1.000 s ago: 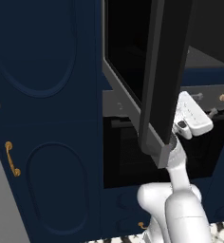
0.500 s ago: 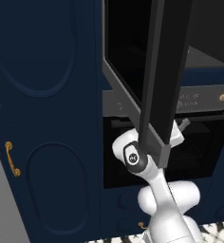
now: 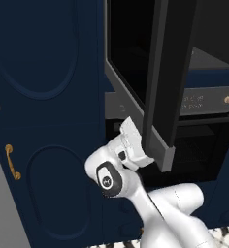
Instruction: Pick the tomato from the sink and place it in the bowl. Then pick the bowl and place it in the microwave. Then close the microwave door and press the start button.
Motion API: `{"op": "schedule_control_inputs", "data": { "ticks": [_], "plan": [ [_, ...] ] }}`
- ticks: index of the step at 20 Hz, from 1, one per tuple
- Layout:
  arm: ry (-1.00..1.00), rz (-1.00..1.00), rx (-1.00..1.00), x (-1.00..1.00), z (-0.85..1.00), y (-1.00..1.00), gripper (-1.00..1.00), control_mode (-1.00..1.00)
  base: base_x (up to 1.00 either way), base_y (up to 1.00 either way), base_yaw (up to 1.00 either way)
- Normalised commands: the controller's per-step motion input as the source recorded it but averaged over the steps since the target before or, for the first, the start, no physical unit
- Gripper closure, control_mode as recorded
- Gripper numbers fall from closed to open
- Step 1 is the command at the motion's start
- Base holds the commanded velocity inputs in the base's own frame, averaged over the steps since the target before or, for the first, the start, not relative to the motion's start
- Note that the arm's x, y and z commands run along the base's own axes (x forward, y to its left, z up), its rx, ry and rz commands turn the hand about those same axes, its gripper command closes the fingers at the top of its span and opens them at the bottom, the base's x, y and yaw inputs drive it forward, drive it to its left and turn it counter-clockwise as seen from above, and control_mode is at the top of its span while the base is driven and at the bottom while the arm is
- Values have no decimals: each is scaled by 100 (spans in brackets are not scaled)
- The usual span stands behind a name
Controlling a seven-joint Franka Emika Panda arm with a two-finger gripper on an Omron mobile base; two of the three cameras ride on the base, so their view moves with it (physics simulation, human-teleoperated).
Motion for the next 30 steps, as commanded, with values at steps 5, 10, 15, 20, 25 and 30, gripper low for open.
{"op": "schedule_control_inputs", "data": {
  "ticks": [5, 10, 15, 20, 25, 30],
  "plan": [
    [-11, 10, 3, 0, -22, 90, -100, -100, 0, 0, 0],
    [-10, 16, 5, 0, -14, 86, -100, -100, 0, 0, 0],
    [-9, 17, 6, 0, 0, 79, -100, -100, 0, 0, 0],
    [-21, 15, 15, -9, 42, 13, -100, -100, 0, 0, 0],
    [-27, 19, 19, -33, 72, -17, -100, -100, 0, 0, 0],
    [-29, 27, 25, -34, 49, -44, -100, -100, 0, 0, 0]
  ]
}}
